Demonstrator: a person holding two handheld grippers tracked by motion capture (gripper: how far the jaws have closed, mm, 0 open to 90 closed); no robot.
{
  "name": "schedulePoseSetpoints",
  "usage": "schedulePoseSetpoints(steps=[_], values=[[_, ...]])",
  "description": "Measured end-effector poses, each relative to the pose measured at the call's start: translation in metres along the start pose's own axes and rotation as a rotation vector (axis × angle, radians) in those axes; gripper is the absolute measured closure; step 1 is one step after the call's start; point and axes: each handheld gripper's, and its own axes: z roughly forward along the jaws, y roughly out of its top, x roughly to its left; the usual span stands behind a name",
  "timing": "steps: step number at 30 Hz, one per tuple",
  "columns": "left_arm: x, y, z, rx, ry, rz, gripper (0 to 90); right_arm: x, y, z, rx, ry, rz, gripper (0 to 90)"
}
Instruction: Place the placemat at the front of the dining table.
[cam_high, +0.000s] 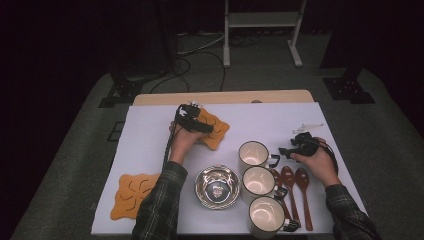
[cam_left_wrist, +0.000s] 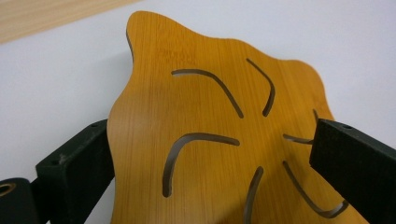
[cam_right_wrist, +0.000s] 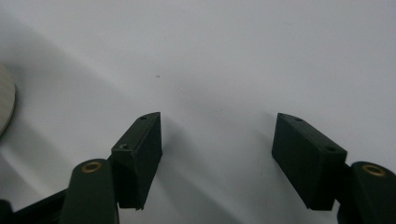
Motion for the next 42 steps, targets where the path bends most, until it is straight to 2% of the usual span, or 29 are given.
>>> schedulePoseSetpoints(steps=[9,13,35,42], values=[[0.004,-0.006,0.008,0.044,-0.016,-0.027,1.7,0.0,0.0,0.0,0.001,0.0,-0.001,31.2],[0.007,-0.008,0.009,0.052,-0.034,-0.053,1.7,0.0,0.0,0.0,0.0,0.0,-0.001,31.2],[0.011,-0.011,0.012,0.068,-0.067,-0.085,1.8,0.0,0.0,0.0,0.001,0.0,-0.001,31.2],[0.011,-0.012,0.013,0.072,-0.065,-0.082,1.8,0.0,0.0,0.0,0.0,0.0,-0.001,31.2]])
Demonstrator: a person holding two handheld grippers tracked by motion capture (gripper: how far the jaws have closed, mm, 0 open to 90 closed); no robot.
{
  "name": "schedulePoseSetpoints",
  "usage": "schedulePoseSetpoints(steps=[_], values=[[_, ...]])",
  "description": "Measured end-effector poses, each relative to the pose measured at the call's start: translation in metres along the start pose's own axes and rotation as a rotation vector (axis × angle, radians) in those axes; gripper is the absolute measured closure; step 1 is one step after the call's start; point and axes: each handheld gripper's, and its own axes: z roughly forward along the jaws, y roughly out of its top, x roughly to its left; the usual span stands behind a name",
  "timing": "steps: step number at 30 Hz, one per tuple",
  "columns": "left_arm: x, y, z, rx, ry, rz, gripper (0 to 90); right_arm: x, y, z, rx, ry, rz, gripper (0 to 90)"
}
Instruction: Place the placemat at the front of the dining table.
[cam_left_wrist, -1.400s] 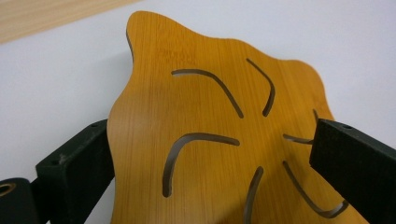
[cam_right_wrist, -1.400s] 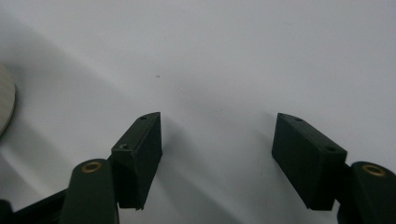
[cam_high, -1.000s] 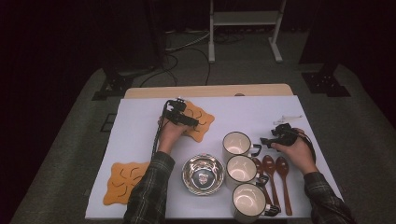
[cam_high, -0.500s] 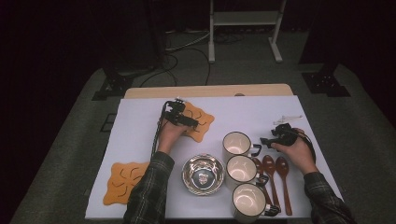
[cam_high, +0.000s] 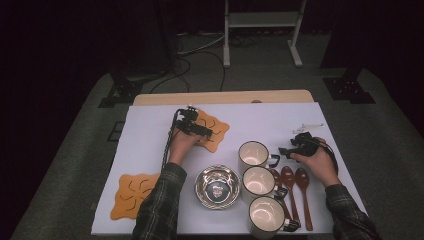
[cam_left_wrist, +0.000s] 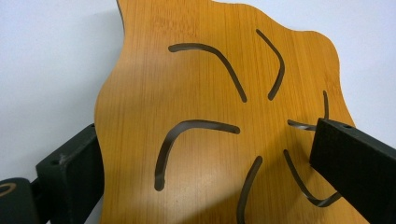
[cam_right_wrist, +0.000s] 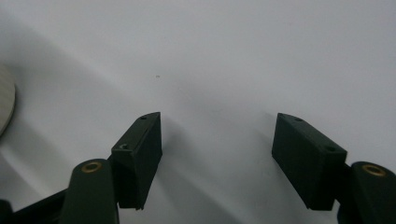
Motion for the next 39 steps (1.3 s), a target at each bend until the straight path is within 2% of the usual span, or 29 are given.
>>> schedulePoseSetpoints(steps=[28,39], values=[[0.0013,-0.0005,-0.001,0.008,0.013,0.004,2.3,-0.0001,-0.0001,-0.0001,0.0,0.001,-0.001,31.2],[0.007,-0.0022,-0.0043,0.011,0.026,-0.004,2.2,-0.0002,-0.0001,0.0,0.0,0.001,-0.001,31.2]])
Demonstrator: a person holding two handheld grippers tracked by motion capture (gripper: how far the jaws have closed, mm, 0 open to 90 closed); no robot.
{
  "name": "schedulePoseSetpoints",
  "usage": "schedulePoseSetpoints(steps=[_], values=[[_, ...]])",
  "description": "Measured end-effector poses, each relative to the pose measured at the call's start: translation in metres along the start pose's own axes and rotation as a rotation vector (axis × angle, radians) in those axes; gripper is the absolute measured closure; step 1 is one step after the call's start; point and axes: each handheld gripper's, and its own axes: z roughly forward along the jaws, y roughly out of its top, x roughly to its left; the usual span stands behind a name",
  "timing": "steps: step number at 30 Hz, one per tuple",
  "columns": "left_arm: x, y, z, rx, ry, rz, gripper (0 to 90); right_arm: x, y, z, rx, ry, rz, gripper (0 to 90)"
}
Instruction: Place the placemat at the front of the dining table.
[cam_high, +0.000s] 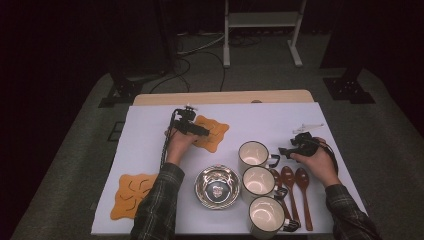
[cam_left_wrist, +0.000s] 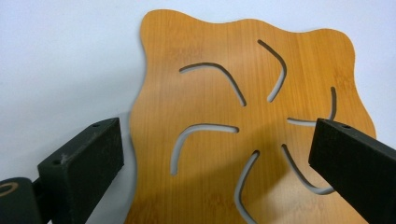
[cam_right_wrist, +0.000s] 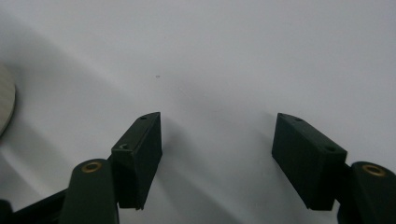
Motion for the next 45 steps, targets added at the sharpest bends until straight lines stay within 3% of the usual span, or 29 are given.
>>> schedulePoseSetpoints(steps=[8,15,20,28,30,45], values=[[0.004,-0.002,-0.004,-0.001,0.012,-0.019,2.7,0.0,0.0,0.0,-0.001,0.0,0.0,31.2],[0.01,-0.003,-0.016,-0.033,0.036,-0.018,15.9,0.0,0.0,0.0,-0.001,0.0,0.0,31.2],[0.014,-0.004,-0.025,-0.067,0.088,-0.013,39.2,0.0,0.0,0.0,-0.001,0.0,0.001,31.2],[0.022,-0.007,-0.035,-0.085,0.112,-0.037,83.6,0.0,0.0,0.0,-0.002,0.0,0.001,31.2],[0.024,-0.007,-0.036,-0.07,0.124,-0.03,90.0,0.0,0.0,0.0,-0.001,0.0,0.001,31.2],[0.032,-0.011,-0.03,-0.024,0.158,-0.031,90.0,0.0,0.0,0.0,-0.002,0.001,0.002,31.2]])
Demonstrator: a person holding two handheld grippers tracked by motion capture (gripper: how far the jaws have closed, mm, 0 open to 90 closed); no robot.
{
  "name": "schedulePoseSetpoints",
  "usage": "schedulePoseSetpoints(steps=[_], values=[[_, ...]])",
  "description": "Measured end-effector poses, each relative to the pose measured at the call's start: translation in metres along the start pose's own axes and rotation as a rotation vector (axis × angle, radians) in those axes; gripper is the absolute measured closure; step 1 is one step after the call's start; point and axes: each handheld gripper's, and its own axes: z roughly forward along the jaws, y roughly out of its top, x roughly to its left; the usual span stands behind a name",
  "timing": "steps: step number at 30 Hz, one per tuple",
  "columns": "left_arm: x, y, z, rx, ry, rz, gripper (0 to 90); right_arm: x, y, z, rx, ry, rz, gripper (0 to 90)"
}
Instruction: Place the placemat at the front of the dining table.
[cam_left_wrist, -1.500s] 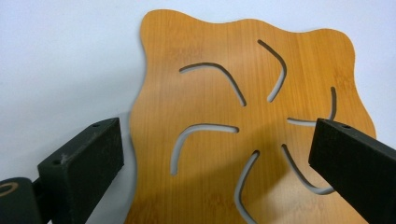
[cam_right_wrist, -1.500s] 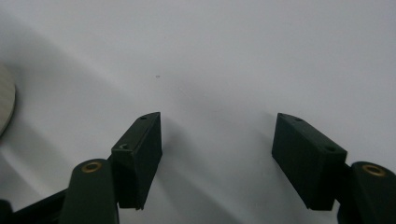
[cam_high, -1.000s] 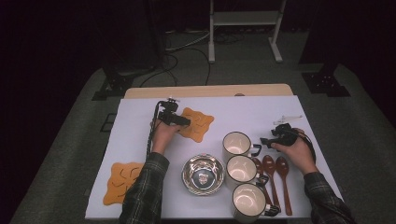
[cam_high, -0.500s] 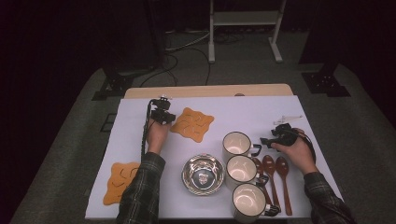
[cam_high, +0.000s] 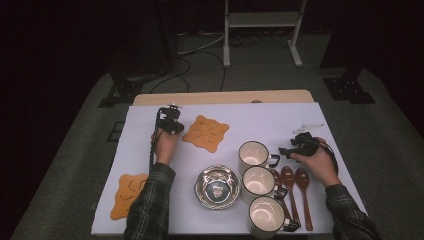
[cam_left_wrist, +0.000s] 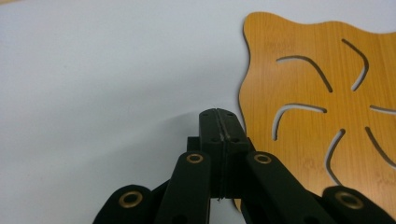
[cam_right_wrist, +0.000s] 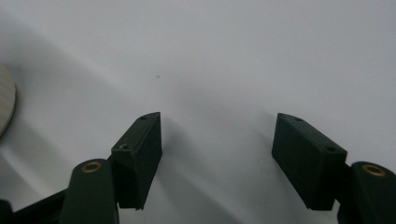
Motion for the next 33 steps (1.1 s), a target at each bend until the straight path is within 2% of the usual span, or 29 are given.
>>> schedulePoseSetpoints(steps=[8,11,16,18,33], values=[[-0.002,-0.004,0.004,0.029,-0.009,0.012,90.0,0.0,0.0,0.0,0.0,0.0,0.0,31.2],[-0.003,-0.006,0.004,0.024,-0.012,0.008,90.0,0.0,0.0,0.0,0.0,0.0,0.0,31.2],[-0.007,-0.008,0.001,0.04,-0.024,0.028,90.0,0.0,0.0,0.0,0.0,-0.001,-0.001,31.2],[-0.008,-0.009,0.0,0.043,-0.031,0.022,90.0,0.0,0.0,0.0,0.0,-0.001,0.0,31.2],[-0.021,-0.015,-0.009,0.107,-0.102,0.058,90.0,0.0,0.0,0.0,0.002,-0.002,0.0,31.2]])
